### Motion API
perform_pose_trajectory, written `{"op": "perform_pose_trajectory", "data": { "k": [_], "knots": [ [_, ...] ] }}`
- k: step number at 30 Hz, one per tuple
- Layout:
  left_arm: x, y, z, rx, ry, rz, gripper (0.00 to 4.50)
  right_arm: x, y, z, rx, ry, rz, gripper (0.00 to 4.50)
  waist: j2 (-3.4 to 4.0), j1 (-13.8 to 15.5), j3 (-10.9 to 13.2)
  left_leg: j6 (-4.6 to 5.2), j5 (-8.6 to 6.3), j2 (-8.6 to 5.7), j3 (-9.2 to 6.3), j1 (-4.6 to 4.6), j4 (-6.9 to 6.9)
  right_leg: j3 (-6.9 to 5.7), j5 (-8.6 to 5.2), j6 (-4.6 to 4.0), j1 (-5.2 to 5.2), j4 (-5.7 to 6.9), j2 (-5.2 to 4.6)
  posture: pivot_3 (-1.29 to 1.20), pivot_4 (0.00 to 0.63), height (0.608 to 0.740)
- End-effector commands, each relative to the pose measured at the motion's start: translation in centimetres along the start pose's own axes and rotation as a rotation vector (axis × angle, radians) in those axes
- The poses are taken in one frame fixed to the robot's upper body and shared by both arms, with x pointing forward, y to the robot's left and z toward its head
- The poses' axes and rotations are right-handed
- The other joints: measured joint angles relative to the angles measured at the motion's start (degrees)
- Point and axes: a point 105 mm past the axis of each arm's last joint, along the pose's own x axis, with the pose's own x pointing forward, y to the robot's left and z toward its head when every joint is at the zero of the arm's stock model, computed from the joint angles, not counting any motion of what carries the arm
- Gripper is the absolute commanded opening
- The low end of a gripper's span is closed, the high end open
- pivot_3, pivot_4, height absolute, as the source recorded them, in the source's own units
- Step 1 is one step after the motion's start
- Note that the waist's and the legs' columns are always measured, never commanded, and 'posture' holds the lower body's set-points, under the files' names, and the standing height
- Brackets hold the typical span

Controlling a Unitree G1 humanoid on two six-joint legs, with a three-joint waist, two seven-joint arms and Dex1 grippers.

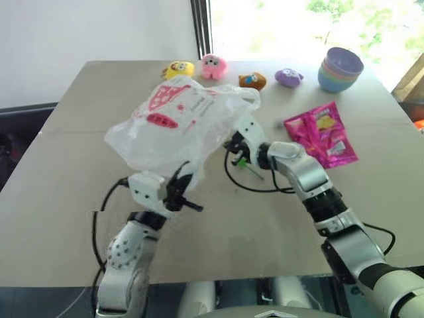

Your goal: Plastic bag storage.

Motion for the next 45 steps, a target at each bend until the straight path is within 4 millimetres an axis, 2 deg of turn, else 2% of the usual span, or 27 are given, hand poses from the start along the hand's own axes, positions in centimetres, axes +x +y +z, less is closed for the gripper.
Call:
{"op": "perform_pose_trajectory", "data": {
  "k": [1, 2, 3, 6, 8, 11, 17, 18, 21, 23, 24, 25, 27, 33, 38, 45],
  "knots": [
    [-0.6, 1.9, 1.3, -0.014, -0.052, 0.1, 0.0, -1.8, -0.2, 0.2, -0.04, -0.015, 0.015, 0.03, 0.0, 0.0, 0.0, -0.08, 0.05, -0.01, -0.02, -0.01, 0.0, -0.02, 0.0, 0.0, 0.01, -0.01, -0.03, 0.0, 0.15, 0.74],
    [-0.9, 1.9, 1.2, -0.011, -0.044, 0.102, 0.0, -2.4, -0.2, -0.2, -0.041, -0.005, 0.01, 0.03, -0.01, 0.1, 0.0, -0.12, 0.07, -0.02, -0.02, -0.04, 0.0, -0.02, 0.0, 0.01, 0.01, -0.05, -0.05, 0.0, 0.15, 0.74],
    [-1.1, 1.9, 1.0, -0.004, -0.033, 0.098, 0.0, -3.0, -0.2, -0.5, -0.03, 0.005, 0.004, 0.56, -0.01, 0.0, 0.0, -0.13, 0.07, -0.02, -0.05, -0.1, 0.0, -0.07, 0.0, 0.01, 0.0, -0.09, -0.07, 0.0, 0.15, 0.74],
    [-1.7, 1.6, 1.0, -0.023, -0.028, 0.091, 0.0, -4.3, -0.2, -1.5, 0.026, 0.038, -0.026, 1.65, -0.01, 0.0, 0.0, -0.13, 0.07, -0.04, -0.09, -0.29, 0.0, -0.14, 0.01, 0.02, -0.14, -0.12, -0.08, 0.0, 0.15, 0.74],
    [-2.2, 1.5, 1.2, -0.042, -0.026, 0.09, 0.0, -5.1, -0.4, -1.8, 0.064, 0.052, -0.071, 2.77, -0.01, -0.1, 0.0, -0.14, 0.07, -0.04, -0.14, -0.3, 0.0, -0.2, 0.01, 0.02, -0.15, -0.11, -0.03, 0.0, 0.15, 0.74],
    [-2.7, 1.4, 1.3, -0.063, -0.027, 0.091, 0.0, -6.0, 0.2, -3.1, 0.151, 0.101, -0.092, 4.12, 0.0, -0.1, 0.0, -0.13, 0.07, -0.02, -0.25, -0.3, 0.0, -0.27, 0.0, 0.0, -0.15, -0.08, 0.0, 0.0, 0.15, 0.74],
    [-2.5, 1.1, 1.4, -0.077, -0.037, 0.081, 0.0, -6.1, 1.9, -6.3, 0.192, 0.216, -0.053, 4.12, 0.0, -0.1, 0.0, 0.06, -0.05, -0.07, -0.26, -0.3, 0.03, -0.25, 0.0, 0.0, -0.12, -0.08, -0.03, 0.0, 0.15, 0.74],
    [-2.4, 1.0, 1.4, -0.079, -0.039, 0.081, 0.0, -6.0, 1.9, -6.5, 0.181, 0.219, -0.052, 3.88, -0.02, -0.1, 0.0, 0.06, -0.04, -0.09, -0.24, -0.27, 0.03, -0.22, 0.0, 0.0, -0.11, -0.08, -0.02, 0.0, 0.15, 0.74],
    [-2.3, 0.9, 1.5, -0.083, -0.045, 0.084, 0.0, -5.7, 1.8, -6.7, 0.146, 0.22, -0.054, 2.89, -0.03, -0.1, 0.0, 0.05, -0.04, -0.11, -0.25, -0.26, 0.03, -0.22, 0.0, 0.0, -0.11, -0.07, 0.01, 0.0, 0.15, 0.74],
    [-2.4, 1.0, 1.5, -0.082, -0.047, 0.086, 0.0, -5.5, 1.5, -6.5, 0.125, 0.21, -0.062, 1.84, -0.03, -0.1, 0.0, 0.05, -0.04, -0.1, -0.25, -0.25, 0.03, -0.22, 0.0, 0.0, -0.11, -0.07, 0.02, 0.0, 0.15, 0.74],
    [-2.4, 1.0, 1.6, -0.082, -0.048, 0.089, 0.0, -5.4, 1.4, -6.3, 0.113, 0.204, -0.065, 1.6, -0.03, -0.1, 0.0, 0.04, -0.03, -0.1, -0.24, -0.25, 0.03, -0.21, 0.0, 0.0, -0.11, -0.07, 0.04, 0.0, 0.15, 0.74],
    [-2.4, 1.1, 1.6, -0.081, -0.049, 0.091, 0.0, -5.4, 1.3, -6.2, 0.104, 0.201, -0.067, 0.97, -0.03, -0.1, 0.0, 0.03, -0.03, -0.1, -0.24, -0.24, 0.03, -0.21, 0.0, 0.0, -0.11, -0.07, 0.04, 0.0, 0.15, 0.74],
    [-2.5, 1.1, 1.6, -0.08, -0.048, 0.095, 0.0, -5.1, 1.1, -6.0, 0.064, 0.195, -0.073, 0.14, -0.03, -0.2, 0.0, 0.03, -0.03, -0.09, -0.24, -0.24, 0.03, -0.2, 0.0, 0.0, -0.11, -0.07, 0.05, 0.0, 0.15, 0.74],
    [-2.7, 1.0, 1.6, -0.08, -0.053, 0.105, 0.0, -3.9, 1.0, -4.4, 0.014, 0.12, -0.071, 0.06, -0.03, -0.2, 0.0, 0.04, -0.03, -0.08, -0.22, -0.2, 0.03, -0.18, 0.0, 0.0, -0.11, -0.05, 0.06, 0.0, 0.15, 0.74],
    [-2.7, -0.4, 1.5, -0.114, -0.053, 0.041, 0.0, -1.4, 0.7, -0.3, 0.001, -0.004, -0.056, 0.06, -0.01, -0.3, 0.0, -0.01, 0.0, -0.07, -0.21, -0.22, 0.04, -0.17, 0.0, 0.0, -0.13, -0.02, 0.08, 0.0, 0.15, 0.74],
    [-3.7, -3.7, 0.4, -0.157, 0.019, -0.152, 0.0, 4.5, 2.4, 5.7, -0.015, -0.143, 0.037, 0.06, 0.03, -0.4, 0.1, -0.19, 0.1, -0.05, -0.19, -0.24, 0.01, -0.17, 0.0, -0.01, -0.15, -0.03, 0.08, 0.0, 0.15, 0.74]
  ]
}}
